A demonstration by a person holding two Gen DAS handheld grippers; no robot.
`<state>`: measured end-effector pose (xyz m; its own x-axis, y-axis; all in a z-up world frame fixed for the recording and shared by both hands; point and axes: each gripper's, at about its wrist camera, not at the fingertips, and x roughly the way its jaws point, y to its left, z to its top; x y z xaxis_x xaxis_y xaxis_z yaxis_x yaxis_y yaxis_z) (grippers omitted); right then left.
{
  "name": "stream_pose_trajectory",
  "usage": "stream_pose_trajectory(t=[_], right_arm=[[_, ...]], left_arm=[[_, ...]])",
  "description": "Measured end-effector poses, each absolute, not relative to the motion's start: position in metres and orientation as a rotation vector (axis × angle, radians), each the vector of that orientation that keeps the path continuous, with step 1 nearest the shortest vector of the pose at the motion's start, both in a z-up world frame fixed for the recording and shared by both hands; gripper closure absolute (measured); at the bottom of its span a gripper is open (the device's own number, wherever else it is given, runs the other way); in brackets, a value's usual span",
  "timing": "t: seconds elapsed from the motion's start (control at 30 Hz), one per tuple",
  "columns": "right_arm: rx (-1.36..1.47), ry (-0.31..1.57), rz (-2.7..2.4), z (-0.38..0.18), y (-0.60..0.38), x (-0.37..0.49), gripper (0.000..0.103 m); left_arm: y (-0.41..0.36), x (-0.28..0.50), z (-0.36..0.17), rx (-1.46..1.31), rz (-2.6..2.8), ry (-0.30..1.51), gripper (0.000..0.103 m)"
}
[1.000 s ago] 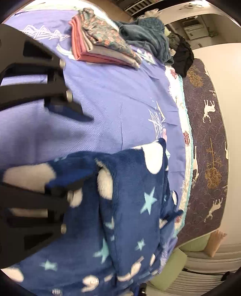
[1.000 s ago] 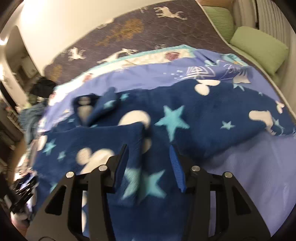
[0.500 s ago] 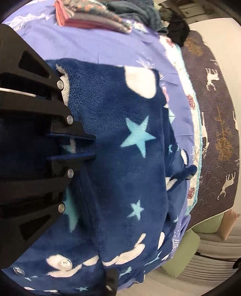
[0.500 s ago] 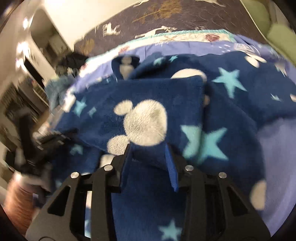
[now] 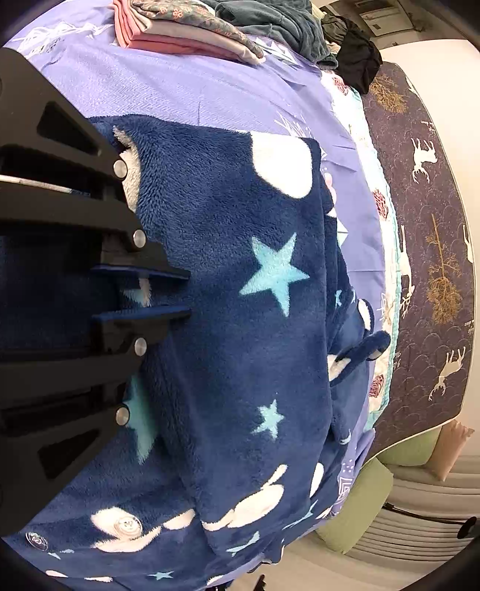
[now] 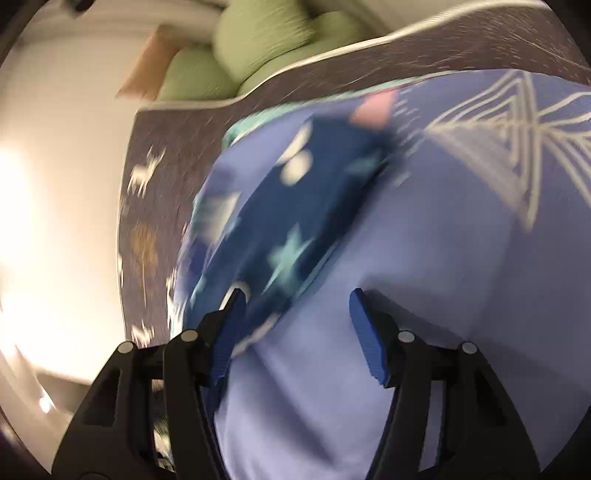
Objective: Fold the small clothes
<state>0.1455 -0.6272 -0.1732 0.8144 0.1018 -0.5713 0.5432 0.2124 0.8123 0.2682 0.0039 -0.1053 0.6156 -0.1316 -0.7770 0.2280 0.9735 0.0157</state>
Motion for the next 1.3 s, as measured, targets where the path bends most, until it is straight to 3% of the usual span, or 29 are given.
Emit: stream_pose_trajectory(t=[0.17,0.23,0.27,0.3,0.33,0.57,0.87,1.03,1.2,1.23,1.3], right_arm=[[1.358,0.557,-0.397,-0.187,-0.655,0.161,0.044],[1.29,0.56,-0.471,-0.182,-0.659,0.171,0.06],[1.252,0.574,-0.505,-0.18,-0.659,0.177,0.082],[1.243,0.58,-0.51,-0.18,-0.657,0.183,0.092],[1.245,0.568,-0.509,-0.178,-0.656,0.186,0.093],[1.068,0.437,-0.18,-0.096,-0.605,0.205,0.094],[0.803,0.53,0.458,-0.006,-0.386,0.25,0.094],[0.508,0.697,0.65,-0.017,-0.24,0.242,0.094],[0.261,0.834,0.617,-0.061,-0.176,0.231,0.089],[0.238,0.844,0.611,-0.067,-0.176,0.227,0.087],[0.21,0.85,0.599,-0.071,-0.173,0.224,0.073]], left_arm=[[0.004,0.268,-0.105,0.12,-0.205,0.881,0.087],[0.003,0.267,-0.106,0.121,-0.204,0.88,0.087],[0.003,0.267,-0.106,0.12,-0.205,0.88,0.087],[0.003,0.267,-0.106,0.116,-0.207,0.88,0.087],[0.005,0.267,-0.105,0.112,-0.209,0.881,0.087],[0.009,0.267,-0.105,0.088,-0.221,0.88,0.087],[0.019,0.27,-0.105,0.023,-0.249,0.883,0.087],[0.019,0.27,-0.105,0.017,-0.252,0.883,0.087],[0.023,0.27,-0.105,-0.014,-0.268,0.884,0.087],[0.024,0.271,-0.106,-0.023,-0.272,0.885,0.087],[0.027,0.271,-0.106,-0.044,-0.282,0.887,0.087]])
